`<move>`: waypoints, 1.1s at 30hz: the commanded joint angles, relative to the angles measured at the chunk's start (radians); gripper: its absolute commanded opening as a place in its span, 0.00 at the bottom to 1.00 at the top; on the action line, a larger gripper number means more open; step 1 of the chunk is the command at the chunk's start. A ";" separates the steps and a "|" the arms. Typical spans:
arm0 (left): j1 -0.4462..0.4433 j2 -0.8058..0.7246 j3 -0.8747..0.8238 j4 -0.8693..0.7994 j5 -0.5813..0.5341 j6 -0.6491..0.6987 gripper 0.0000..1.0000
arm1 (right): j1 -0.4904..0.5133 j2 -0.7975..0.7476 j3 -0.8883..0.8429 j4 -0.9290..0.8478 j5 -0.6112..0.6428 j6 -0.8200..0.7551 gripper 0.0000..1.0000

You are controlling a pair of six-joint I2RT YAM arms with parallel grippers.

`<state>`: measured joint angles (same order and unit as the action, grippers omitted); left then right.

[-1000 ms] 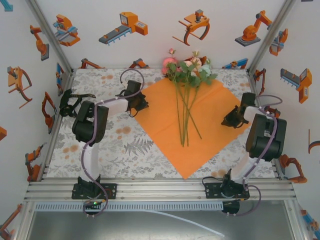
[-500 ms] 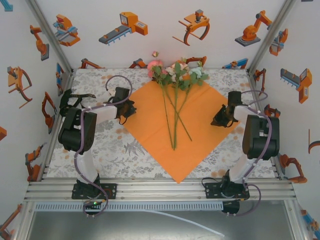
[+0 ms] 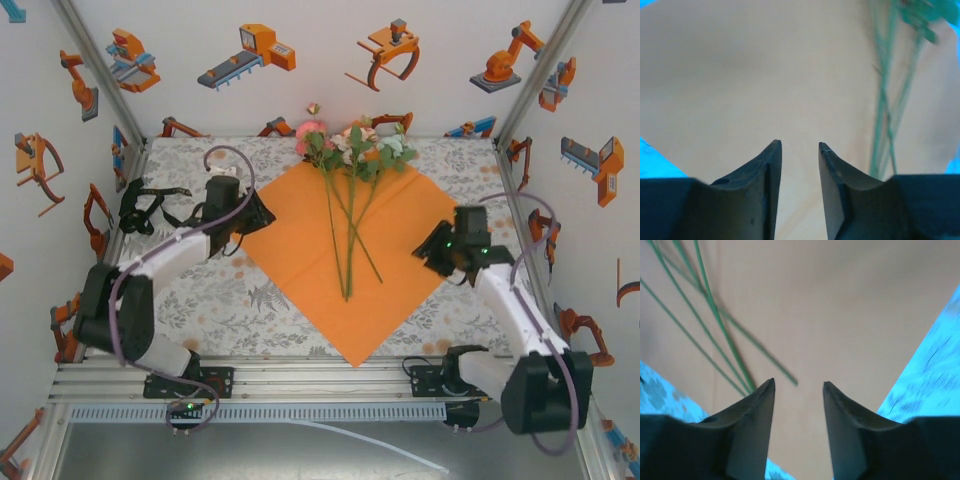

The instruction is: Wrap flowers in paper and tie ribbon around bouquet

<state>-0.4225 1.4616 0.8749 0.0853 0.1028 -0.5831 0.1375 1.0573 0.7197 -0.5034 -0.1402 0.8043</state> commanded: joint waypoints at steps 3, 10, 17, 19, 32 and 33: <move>-0.223 -0.250 -0.077 -0.102 0.141 0.393 0.54 | 0.240 -0.177 -0.114 -0.279 0.085 0.247 0.57; -0.484 -0.486 -0.187 -0.250 0.023 0.730 0.75 | 0.605 -0.220 -0.208 -0.263 0.184 0.561 0.62; -0.560 -0.550 -0.273 -0.199 -0.130 0.767 0.90 | 0.798 -0.039 -0.227 -0.140 0.288 0.679 0.61; -0.561 -0.551 -0.307 -0.154 -0.179 0.738 0.92 | 0.801 -0.017 -0.237 -0.091 0.310 0.662 0.61; -0.555 -0.588 -0.410 -0.111 -0.477 -0.052 0.95 | 0.801 0.021 -0.268 0.077 0.372 0.647 0.50; -0.555 -0.591 -0.414 -0.143 -0.484 -0.145 0.95 | 0.801 0.001 -0.263 0.073 0.379 0.647 0.48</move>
<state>-0.9794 0.8848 0.4835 -0.0242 -0.3202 -0.4229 0.9329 1.0847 0.4717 -0.4358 0.1696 1.4403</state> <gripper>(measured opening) 0.948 0.491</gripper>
